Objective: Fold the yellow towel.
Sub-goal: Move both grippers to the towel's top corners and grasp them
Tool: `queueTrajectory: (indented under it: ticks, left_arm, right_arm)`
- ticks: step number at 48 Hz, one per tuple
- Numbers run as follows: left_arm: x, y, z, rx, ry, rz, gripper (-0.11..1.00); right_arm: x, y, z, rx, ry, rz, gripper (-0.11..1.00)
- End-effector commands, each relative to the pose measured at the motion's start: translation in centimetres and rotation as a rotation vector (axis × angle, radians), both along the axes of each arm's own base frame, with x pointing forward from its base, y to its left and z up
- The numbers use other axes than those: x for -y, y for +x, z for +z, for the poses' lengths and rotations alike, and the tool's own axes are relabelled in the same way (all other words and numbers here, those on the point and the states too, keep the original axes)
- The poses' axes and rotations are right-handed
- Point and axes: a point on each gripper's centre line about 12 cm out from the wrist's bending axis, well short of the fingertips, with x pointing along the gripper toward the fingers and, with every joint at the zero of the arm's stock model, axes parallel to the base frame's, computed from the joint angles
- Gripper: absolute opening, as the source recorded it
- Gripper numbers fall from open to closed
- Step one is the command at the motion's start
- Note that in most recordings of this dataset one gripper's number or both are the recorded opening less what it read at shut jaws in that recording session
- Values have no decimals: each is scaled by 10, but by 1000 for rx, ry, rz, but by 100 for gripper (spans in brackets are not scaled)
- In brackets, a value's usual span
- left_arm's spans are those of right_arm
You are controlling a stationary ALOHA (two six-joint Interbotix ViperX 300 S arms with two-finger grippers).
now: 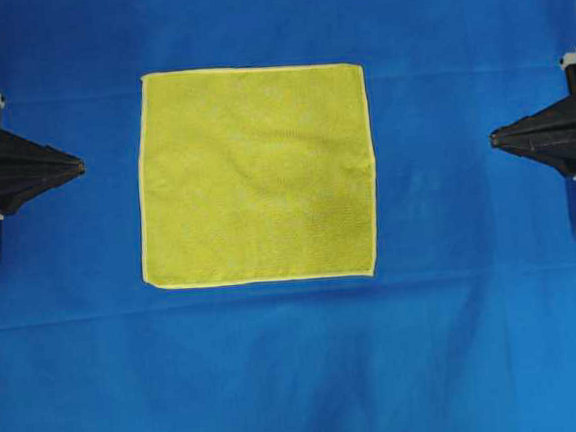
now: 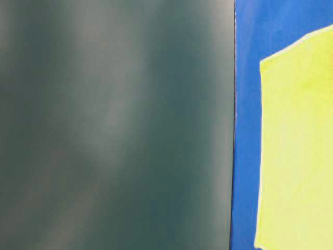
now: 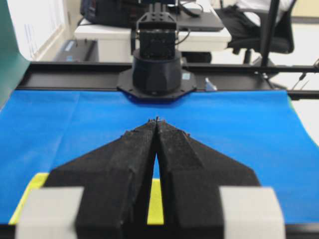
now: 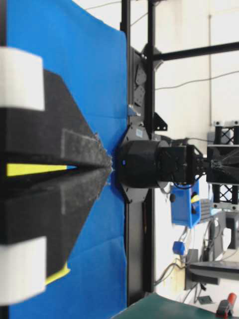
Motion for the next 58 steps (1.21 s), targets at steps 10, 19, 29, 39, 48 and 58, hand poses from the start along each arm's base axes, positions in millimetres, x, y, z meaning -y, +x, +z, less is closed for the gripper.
queueTrajectory:
  ticks: [10, 19, 29, 39, 48, 58]
  left_arm:
    - [-14, 6, -10, -111, -34, 71, 0]
    - [-42, 16, -39, -268, -54, 197, 0]
    - [-71, 32, -74, -434, -76, 299, 1]
    - [-105, 47, -113, -590, -128, 399, 42]
    - [-135, 56, -146, -673, -158, 472, 85]
    - [-156, 65, -174, -719, -122, 499, 84]
  right_arm:
    - [24, 25, -2, -146, 55, -107, 0]
    - [59, 55, -27, -332, 88, -233, 0]
    - [103, 86, -65, -547, 128, -343, 1]
    - [147, 116, -104, -758, 145, -411, 55]
    - [176, 132, -139, -855, 143, -440, 57]
    - [193, 138, -170, -919, 151, -455, 58]
